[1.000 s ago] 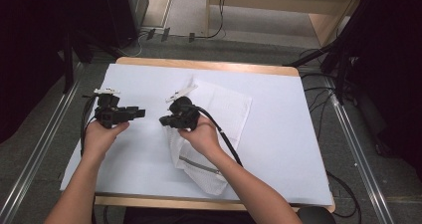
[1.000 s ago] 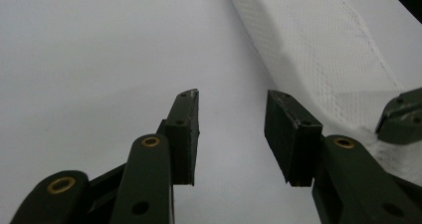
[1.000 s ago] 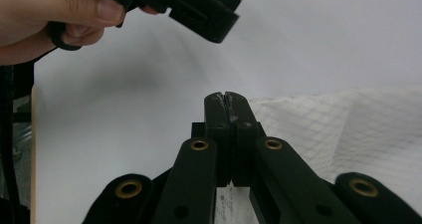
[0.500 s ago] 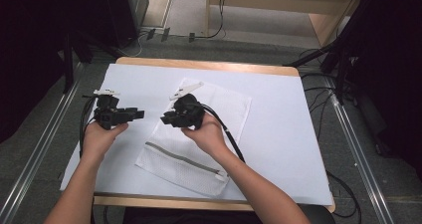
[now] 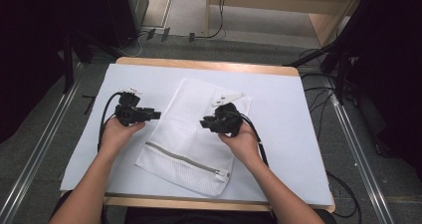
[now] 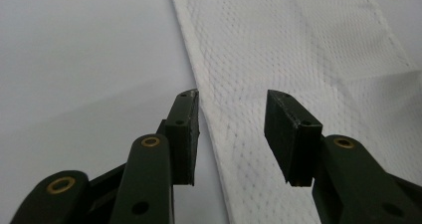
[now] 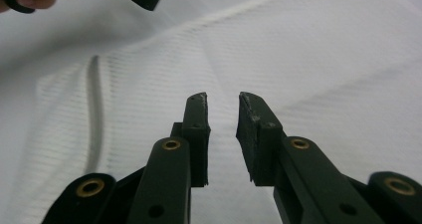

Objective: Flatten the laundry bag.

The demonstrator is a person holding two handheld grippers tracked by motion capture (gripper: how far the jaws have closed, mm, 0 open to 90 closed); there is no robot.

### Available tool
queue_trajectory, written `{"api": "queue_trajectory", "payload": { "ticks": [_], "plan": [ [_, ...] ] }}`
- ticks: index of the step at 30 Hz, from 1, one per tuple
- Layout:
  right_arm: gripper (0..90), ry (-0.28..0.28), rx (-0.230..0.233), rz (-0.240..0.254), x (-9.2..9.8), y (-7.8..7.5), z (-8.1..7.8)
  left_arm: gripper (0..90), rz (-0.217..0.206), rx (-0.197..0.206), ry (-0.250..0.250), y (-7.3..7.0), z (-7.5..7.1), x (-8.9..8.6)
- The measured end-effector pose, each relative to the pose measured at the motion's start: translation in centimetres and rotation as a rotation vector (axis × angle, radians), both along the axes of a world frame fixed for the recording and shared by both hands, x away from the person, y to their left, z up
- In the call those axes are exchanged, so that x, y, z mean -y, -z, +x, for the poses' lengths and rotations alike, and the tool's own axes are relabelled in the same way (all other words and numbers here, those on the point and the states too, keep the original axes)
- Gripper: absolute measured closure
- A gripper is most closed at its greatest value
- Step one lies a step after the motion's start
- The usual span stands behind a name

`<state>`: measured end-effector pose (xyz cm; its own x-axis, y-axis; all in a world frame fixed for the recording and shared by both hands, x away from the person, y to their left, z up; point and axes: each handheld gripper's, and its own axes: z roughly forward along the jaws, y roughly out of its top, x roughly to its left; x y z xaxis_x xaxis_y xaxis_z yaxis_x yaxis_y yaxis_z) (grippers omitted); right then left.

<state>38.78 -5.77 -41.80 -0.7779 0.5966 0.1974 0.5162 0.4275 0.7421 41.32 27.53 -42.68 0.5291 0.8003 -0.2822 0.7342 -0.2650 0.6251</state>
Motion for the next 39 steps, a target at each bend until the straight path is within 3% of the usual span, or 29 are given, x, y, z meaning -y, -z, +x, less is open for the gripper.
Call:
{"api": "queue_trajectory", "payload": {
  "ticks": [8, 12, 18, 24, 28, 30, 32, 36, 39],
  "plan": [
    [74.0, 0.129, -0.005, 0.005, 4.8, 1.3, -0.2, 57.9, 0.042, -0.027, 0.015, 1.2, 1.8, 1.3],
    [70.6, 0.203, 0.000, -0.029, 6.9, 2.5, -0.3, 57.8, 0.026, -0.014, 0.010, 1.9, 2.4, 1.4],
    [66.0, 0.299, -0.035, -0.064, 9.0, 4.2, 0.2, 61.1, 0.022, -0.051, 0.015, 2.5, 3.1, 1.5],
    [62.2, 0.367, -0.036, -0.109, 9.6, 5.2, 0.7, 72.4, 0.047, -0.049, 0.033, 2.6, 3.0, 2.1],
    [60.5, 0.386, -0.029, -0.088, 9.4, 5.6, 0.9, 84.7, 0.065, -0.046, 0.027, 2.6, 2.9, 2.1],
    [58.3, 0.383, -0.015, -0.087, 8.9, 5.7, 0.9, 89.0, 0.054, -0.060, 0.027, 2.7, 3.0, 2.0],
    [60.2, 0.383, 0.003, -0.091, 8.5, 5.8, 0.9, 90.0, 0.058, -0.067, 0.028, 2.6, 3.0, 2.1],
    [72.7, 0.412, 0.017, -0.091, 8.2, 6.0, 1.1, 90.0, 0.059, -0.077, 0.028, 2.5, 2.9, 2.2],
    [80.0, 0.427, 0.006, -0.082, 8.4, 6.0, 1.2, 90.0, 0.059, -0.076, 0.027, 2.4, 2.9, 2.2]
  ]
}}
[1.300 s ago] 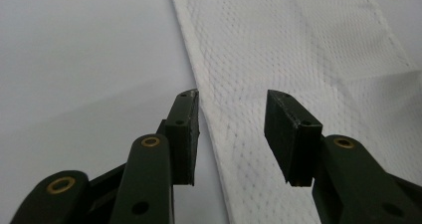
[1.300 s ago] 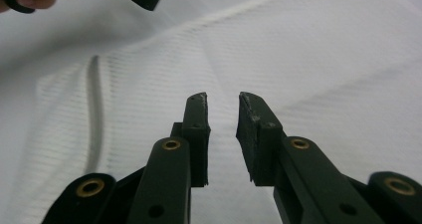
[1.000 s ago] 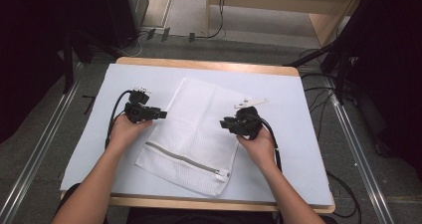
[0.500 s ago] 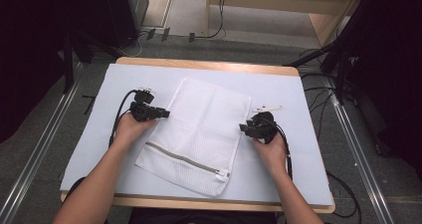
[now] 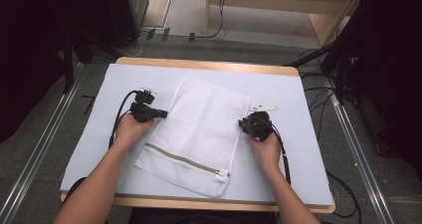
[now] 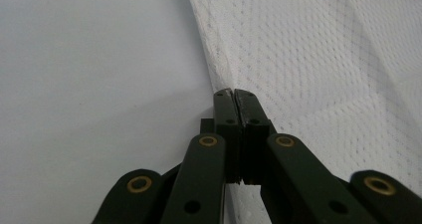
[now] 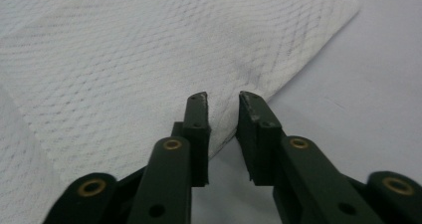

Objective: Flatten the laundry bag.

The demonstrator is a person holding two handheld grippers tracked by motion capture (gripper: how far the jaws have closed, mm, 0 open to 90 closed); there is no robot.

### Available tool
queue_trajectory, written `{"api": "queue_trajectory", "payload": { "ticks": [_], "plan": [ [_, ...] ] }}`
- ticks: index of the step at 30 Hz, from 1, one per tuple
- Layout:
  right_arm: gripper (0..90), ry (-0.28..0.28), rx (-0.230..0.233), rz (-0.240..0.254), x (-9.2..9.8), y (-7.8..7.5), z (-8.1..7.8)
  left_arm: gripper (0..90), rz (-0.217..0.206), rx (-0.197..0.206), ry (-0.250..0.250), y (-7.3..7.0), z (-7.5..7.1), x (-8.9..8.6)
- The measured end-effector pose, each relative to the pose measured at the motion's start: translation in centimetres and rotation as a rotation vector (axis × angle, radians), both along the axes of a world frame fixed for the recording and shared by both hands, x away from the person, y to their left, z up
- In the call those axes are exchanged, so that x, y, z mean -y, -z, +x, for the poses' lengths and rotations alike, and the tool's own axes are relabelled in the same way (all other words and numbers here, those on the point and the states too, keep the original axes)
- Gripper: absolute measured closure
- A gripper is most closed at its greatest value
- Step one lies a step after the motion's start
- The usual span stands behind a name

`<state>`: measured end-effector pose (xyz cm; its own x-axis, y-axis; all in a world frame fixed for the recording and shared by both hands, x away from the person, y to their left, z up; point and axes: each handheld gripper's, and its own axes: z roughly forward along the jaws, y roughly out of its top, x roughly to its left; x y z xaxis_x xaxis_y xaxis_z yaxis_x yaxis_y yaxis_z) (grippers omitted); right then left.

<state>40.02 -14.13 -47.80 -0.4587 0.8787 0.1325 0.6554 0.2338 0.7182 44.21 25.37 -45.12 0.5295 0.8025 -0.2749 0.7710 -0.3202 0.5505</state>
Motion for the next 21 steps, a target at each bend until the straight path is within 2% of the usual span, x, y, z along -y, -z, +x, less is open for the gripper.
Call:
{"api": "queue_trajectory", "payload": {
  "ticks": [4, 6, 10, 16, 19, 21],
  "plan": [
    [89.6, -0.011, -0.005, 0.019, -0.1, 0.1, 0.2, 90.0, -0.005, 0.000, 0.000, -0.1, 0.0, -0.1],
    [90.0, -0.015, -0.011, 0.003, -0.3, -0.1, 0.3, 90.0, -0.013, 0.004, -0.002, -0.2, 0.0, -0.2],
    [90.0, -0.019, -0.041, 0.005, -0.3, -0.5, 1.0, 90.0, -0.033, 0.004, -0.016, -0.4, -0.2, -0.6],
    [90.0, -0.034, -0.028, 0.007, -0.5, -1.2, 2.5, 90.0, -0.044, 0.001, -0.030, -0.6, -0.8, -1.4],
    [90.0, -0.044, -0.035, 0.008, -0.7, -1.3, 3.5, 90.0, -0.072, 0.004, -0.052, -0.7, -1.3, -1.9],
    [90.0, -0.056, -0.033, 0.007, -0.9, -1.4, 4.1, 90.0, -0.073, 0.003, -0.055, -0.8, -1.6, -2.2]
  ]
}}
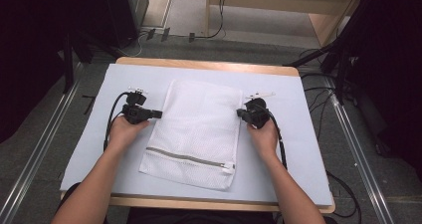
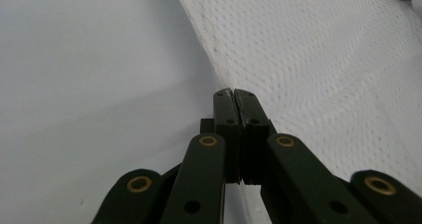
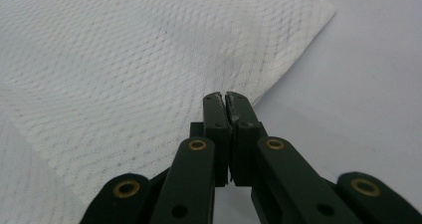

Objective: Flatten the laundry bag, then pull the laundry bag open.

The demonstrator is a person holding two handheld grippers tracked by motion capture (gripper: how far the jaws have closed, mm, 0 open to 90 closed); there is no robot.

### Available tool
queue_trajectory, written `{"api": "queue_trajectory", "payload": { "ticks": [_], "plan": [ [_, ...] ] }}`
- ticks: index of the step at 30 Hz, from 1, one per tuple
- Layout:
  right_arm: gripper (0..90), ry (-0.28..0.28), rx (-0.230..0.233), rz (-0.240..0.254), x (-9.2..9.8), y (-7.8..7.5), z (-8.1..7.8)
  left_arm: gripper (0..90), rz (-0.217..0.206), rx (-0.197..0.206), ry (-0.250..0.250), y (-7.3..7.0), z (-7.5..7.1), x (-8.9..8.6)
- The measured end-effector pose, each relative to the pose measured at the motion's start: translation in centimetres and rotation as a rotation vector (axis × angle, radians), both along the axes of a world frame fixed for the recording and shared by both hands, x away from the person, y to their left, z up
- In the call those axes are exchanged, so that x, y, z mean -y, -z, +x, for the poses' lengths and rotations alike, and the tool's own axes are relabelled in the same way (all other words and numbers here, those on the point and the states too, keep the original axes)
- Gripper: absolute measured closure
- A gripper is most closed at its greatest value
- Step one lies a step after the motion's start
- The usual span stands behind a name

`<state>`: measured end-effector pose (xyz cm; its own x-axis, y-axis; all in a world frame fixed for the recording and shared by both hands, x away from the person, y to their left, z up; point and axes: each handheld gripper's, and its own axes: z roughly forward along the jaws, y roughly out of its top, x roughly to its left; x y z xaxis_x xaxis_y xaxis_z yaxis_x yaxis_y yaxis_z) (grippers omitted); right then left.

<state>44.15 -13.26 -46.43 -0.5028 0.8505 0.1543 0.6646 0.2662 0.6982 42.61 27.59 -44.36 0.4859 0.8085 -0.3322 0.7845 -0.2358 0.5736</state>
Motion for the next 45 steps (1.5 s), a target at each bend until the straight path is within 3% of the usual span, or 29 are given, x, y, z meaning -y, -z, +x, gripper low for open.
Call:
{"api": "queue_trajectory", "payload": {
  "ticks": [5, 11, 17, 21, 29, 33, 38, 45],
  "plan": [
    [90.0, -0.017, -0.015, -0.001, -0.8, 0.1, 1.3, 89.9, -0.002, 0.007, -0.026, -0.2, -0.6, -0.8],
    [88.2, -0.029, 0.003, -0.011, -1.7, 0.6, 1.9, 89.3, -0.009, 0.000, -0.050, 0.0, -0.7, -1.2],
    [77.8, -0.021, -0.014, 0.015, -1.3, 0.0, 1.2, 75.0, 0.004, 0.024, -0.046, -0.5, -1.0, -1.5],
    [73.4, -0.046, 0.007, 0.052, -0.7, -1.3, -0.4, 63.1, 0.001, 0.033, -0.043, -1.2, -1.6, -1.8],
    [73.8, -0.123, 0.014, 0.099, -0.4, -2.9, -4.1, 55.3, -0.018, 0.052, 0.004, -2.5, -2.9, -0.7],
    [77.2, -0.180, 0.031, 0.081, -0.4, -2.9, -6.1, 56.3, -0.018, 0.066, 0.037, -3.1, -3.5, 0.3],
    [77.2, -0.235, 0.027, 0.106, 0.0, -2.2, -8.3, 54.5, -0.032, 0.090, 0.083, -3.7, -4.0, 2.0],
    [80.7, -0.232, -0.005, 0.119, 0.6, -1.9, -10.1, 51.0, -0.028, 0.098, 0.143, -3.8, -4.4, 4.4]
  ]
}}
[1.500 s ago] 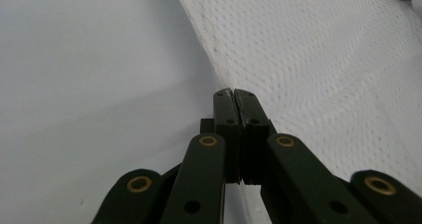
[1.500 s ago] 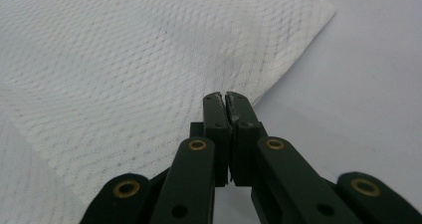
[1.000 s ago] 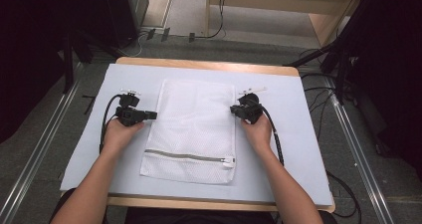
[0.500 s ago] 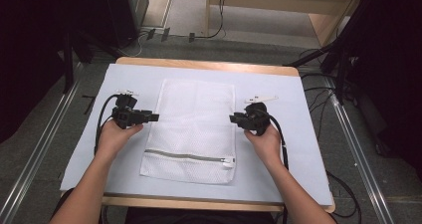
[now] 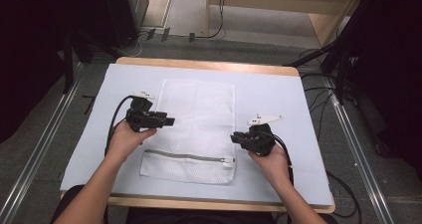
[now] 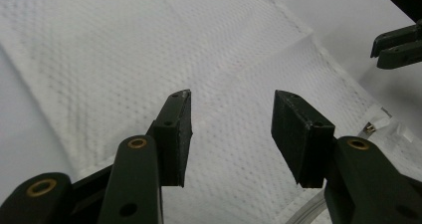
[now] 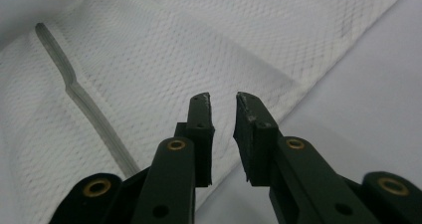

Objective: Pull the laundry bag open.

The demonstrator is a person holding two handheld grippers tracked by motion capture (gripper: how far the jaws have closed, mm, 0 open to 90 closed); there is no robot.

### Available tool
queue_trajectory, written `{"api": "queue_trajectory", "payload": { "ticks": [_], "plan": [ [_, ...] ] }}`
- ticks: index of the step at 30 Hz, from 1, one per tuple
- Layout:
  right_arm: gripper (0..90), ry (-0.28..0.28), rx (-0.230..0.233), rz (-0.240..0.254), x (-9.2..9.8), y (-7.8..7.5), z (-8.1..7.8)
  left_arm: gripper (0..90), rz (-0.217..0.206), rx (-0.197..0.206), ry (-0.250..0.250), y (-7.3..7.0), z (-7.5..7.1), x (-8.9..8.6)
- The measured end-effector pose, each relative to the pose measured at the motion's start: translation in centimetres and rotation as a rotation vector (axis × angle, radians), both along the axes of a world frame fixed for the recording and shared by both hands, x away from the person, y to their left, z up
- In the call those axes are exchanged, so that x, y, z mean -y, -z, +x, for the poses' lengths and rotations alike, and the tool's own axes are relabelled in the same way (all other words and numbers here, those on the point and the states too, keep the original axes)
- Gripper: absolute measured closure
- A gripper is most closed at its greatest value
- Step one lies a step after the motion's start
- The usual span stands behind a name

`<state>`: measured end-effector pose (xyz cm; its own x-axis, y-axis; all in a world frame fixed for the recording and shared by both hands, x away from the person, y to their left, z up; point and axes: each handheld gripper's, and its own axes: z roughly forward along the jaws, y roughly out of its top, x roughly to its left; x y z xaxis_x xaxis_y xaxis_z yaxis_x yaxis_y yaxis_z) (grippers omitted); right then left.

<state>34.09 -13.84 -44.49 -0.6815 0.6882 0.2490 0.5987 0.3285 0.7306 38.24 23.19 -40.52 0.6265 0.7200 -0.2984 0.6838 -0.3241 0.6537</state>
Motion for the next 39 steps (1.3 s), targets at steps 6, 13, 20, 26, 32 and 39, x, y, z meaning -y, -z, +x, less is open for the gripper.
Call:
{"api": "queue_trajectory", "payload": {
  "ticks": [6, 13, 20, 26, 32, 39],
  "plan": [
    [85.5, -0.001, -0.025, -0.004, -0.1, 0.2, -0.8, 49.6, -0.023, 0.007, 0.047, 0.0, -0.7, 1.8],
    [90.0, -0.023, -0.073, -0.027, -0.3, 0.9, -2.1, 51.6, -0.008, 0.018, 0.117, 0.1, -1.8, 4.1],
    [90.0, -0.037, -0.104, -0.036, -0.7, 1.5, -2.6, 56.1, 0.006, 0.019, 0.163, 0.3, -2.1, 5.5],
    [90.0, -0.041, -0.133, -0.069, -1.1, 2.0, -3.0, 56.0, 0.012, 0.016, 0.183, 0.5, -2.1, 6.0],
    [90.0, -0.043, -0.162, -0.058, -1.0, 2.2, -3.2, 56.4, 0.012, 0.013, 0.186, 0.6, -2.0, 6.2],
    [90.0, -0.065, -0.170, -0.037, -1.5, 2.0, -4.1, 56.3, 0.015, 0.005, 0.202, 1.0, -2.1, 6.6]
  ]
}}
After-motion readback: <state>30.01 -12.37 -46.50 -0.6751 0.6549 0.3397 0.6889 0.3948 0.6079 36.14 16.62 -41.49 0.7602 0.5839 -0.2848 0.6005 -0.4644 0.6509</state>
